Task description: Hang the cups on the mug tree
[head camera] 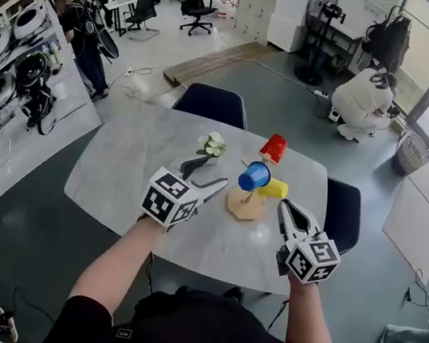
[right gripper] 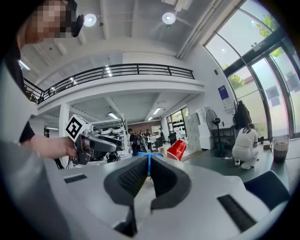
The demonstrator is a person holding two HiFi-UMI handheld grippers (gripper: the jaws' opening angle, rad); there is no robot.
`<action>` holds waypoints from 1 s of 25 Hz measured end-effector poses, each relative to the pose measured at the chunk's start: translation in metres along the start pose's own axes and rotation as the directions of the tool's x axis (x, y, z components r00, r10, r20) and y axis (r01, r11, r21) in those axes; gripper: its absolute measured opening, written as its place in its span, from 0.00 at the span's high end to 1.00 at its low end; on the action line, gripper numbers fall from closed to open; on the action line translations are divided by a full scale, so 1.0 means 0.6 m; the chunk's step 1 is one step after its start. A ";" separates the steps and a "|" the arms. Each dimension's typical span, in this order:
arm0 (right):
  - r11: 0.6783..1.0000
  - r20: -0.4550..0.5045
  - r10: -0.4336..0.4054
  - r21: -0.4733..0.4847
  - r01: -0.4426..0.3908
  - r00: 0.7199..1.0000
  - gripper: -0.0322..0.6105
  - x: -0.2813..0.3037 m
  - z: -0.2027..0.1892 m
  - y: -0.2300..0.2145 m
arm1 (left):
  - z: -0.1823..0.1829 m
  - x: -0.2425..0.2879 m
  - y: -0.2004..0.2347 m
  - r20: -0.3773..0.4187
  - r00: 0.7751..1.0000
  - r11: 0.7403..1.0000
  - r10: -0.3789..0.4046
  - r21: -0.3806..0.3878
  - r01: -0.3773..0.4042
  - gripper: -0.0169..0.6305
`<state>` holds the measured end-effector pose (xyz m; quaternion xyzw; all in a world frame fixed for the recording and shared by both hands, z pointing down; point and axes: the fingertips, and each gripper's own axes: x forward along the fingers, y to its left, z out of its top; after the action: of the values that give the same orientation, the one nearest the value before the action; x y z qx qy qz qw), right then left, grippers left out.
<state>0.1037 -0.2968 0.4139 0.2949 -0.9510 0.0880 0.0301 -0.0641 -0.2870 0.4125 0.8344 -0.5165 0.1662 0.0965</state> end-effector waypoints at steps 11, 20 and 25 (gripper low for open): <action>0.992 -0.100 -0.128 -0.030 0.126 0.987 0.91 0.027 -0.047 0.109 | -0.140 -0.113 0.074 0.014 0.999 0.982 -0.049 -0.184 0.051 0.54; 0.994 -0.065 -0.102 -0.039 0.099 0.993 0.92 -0.018 -0.026 0.109 | -0.142 -0.129 0.023 0.086 0.996 0.975 0.009 -0.221 0.010 0.77; 0.998 0.004 -0.045 -0.036 0.045 0.999 0.93 -0.068 -0.008 0.073 | -0.096 -0.115 -0.013 0.154 0.988 0.969 0.004 -0.245 0.034 0.82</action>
<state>0.1124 -0.2377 0.4074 0.3157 -0.9456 0.0697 0.0357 -0.0961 -0.2070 0.4400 0.8301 -0.5327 0.0355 0.1607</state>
